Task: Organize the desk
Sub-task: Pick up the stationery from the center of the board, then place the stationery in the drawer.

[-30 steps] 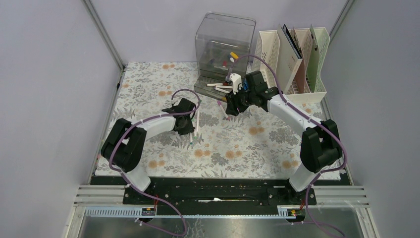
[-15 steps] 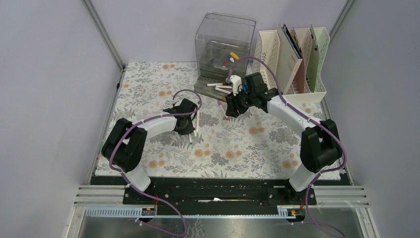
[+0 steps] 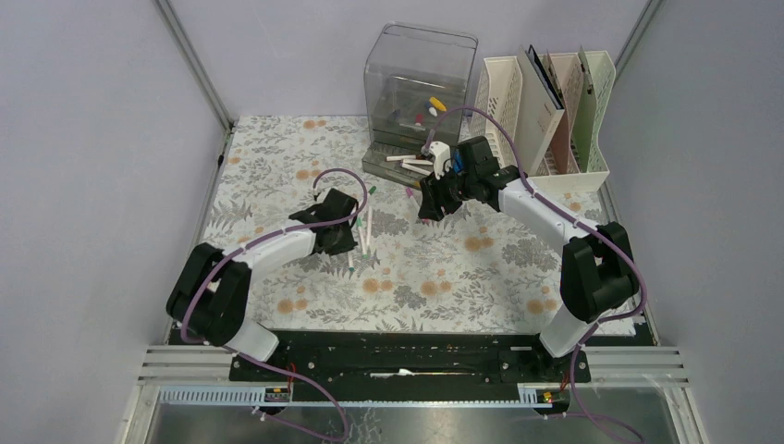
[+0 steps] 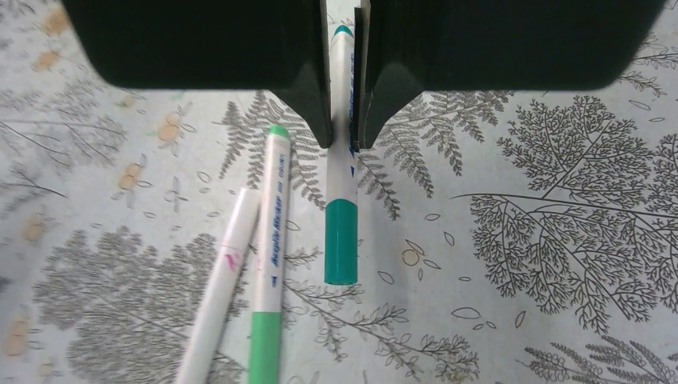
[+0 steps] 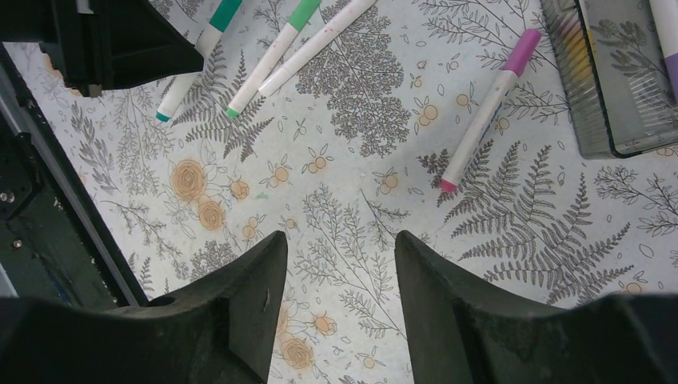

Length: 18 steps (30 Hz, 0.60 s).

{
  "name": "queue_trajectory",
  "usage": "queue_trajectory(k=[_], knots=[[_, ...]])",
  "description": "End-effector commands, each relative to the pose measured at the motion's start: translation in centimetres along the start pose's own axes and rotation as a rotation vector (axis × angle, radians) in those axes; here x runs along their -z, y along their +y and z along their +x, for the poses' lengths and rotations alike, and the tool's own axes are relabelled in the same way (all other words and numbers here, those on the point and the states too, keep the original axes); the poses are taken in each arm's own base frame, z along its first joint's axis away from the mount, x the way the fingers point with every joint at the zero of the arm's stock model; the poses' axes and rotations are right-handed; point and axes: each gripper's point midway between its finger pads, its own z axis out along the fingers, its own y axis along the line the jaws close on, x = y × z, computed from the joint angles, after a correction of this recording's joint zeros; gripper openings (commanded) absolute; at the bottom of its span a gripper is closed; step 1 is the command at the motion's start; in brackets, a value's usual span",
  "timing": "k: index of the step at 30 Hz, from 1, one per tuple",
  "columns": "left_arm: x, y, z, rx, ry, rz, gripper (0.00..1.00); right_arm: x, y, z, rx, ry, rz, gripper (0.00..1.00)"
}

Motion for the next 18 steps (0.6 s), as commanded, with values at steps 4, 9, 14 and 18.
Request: queue_trajectory(k=[4,9,14,18], knots=[[4.4,-4.1,-3.3,0.006,-0.194,0.304,0.00,0.8,1.8,-2.0,0.002,-0.074,-0.055,0.60],[7.9,-7.2,-4.3,0.058,-0.335,0.596,0.00,0.5,2.6,-2.1,-0.048,-0.086,-0.103,0.62],[10.1,-9.4,-4.5,0.067,-0.373,0.781,0.00,0.2,3.5,-2.3,-0.096,-0.099,-0.157,0.63],[11.3,-11.1,-4.2,0.047,-0.366,0.901,0.00,0.1,4.3,-2.4,-0.146,-0.113,-0.206,0.65]])
